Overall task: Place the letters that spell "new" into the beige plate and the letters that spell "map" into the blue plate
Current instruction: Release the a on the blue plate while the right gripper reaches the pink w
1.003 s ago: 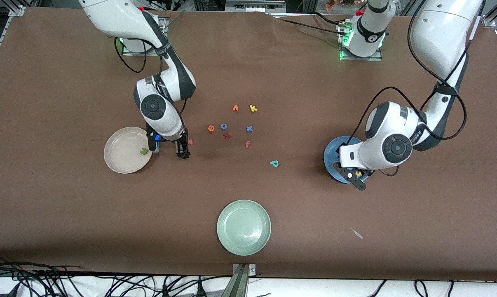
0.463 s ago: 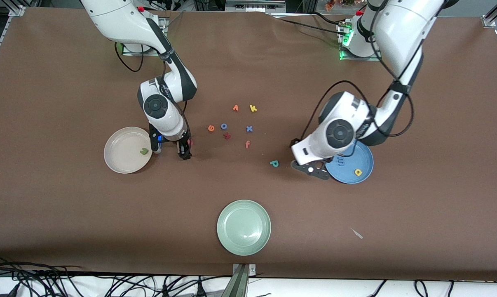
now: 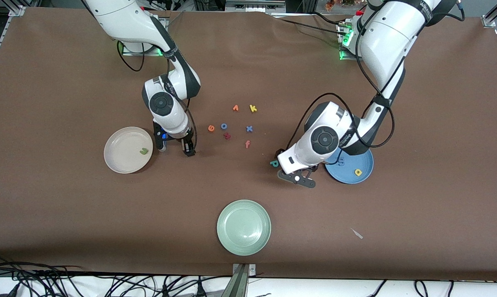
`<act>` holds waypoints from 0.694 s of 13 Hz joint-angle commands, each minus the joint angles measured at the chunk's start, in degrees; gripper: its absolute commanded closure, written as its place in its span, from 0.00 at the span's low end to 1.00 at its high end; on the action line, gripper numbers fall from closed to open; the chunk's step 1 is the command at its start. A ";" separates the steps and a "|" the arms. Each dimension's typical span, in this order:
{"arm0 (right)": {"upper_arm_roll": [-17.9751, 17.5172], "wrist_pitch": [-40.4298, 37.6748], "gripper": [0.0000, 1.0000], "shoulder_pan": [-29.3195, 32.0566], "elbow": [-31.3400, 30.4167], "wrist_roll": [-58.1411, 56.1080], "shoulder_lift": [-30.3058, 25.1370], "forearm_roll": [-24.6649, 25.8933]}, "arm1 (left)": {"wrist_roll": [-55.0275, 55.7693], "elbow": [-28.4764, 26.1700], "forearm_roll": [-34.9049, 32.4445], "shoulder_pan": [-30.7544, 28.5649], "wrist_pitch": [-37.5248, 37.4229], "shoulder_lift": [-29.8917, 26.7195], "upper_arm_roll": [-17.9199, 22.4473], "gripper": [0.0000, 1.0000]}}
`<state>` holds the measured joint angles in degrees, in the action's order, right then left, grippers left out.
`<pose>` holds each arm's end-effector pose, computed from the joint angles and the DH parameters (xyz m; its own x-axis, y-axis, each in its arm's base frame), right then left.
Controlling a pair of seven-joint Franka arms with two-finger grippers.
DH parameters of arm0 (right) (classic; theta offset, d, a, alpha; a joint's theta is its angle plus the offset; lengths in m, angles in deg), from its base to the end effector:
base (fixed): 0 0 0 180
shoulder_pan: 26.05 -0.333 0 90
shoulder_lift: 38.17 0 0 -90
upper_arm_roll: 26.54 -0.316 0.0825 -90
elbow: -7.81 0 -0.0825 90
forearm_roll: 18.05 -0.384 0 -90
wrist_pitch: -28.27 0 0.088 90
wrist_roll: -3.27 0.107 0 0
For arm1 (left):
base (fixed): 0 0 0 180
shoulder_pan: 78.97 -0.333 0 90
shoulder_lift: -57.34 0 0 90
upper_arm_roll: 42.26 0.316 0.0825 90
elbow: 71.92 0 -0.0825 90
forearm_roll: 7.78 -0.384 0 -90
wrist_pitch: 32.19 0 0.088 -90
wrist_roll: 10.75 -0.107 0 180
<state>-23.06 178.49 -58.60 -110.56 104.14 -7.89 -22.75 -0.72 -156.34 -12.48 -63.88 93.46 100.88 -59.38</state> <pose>0.5182 0.2859 0.1753 0.2531 -0.9673 -0.0174 -0.9672 -0.2527 -0.0260 0.6275 -0.3472 0.2412 0.9353 -0.3523 -0.0331 -0.3452 -0.9289 0.1340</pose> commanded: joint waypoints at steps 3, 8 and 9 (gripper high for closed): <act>0.21 1.03 0.26 -0.23 -1.43 -2.33 -0.66 0.22 | -13.09 1.37 -8.27 4.50 3.89 2.08 0.86 0.00; 0.56 0.77 0.47 0.12 -1.17 -2.78 -0.66 0.13 | -19.78 0.14 -9.88 6.09 3.54 1.99 0.33 0.01; 0.56 0.68 0.55 0.04 -1.17 -2.61 -0.66 0.13 | -19.70 -0.99 -10.41 6.96 3.80 2.43 0.33 0.01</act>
<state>-22.55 178.49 -58.51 -110.72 102.18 -7.93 -22.73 -18.47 -156.56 -21.41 -57.91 97.13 102.55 -59.36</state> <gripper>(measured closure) 0.454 0.004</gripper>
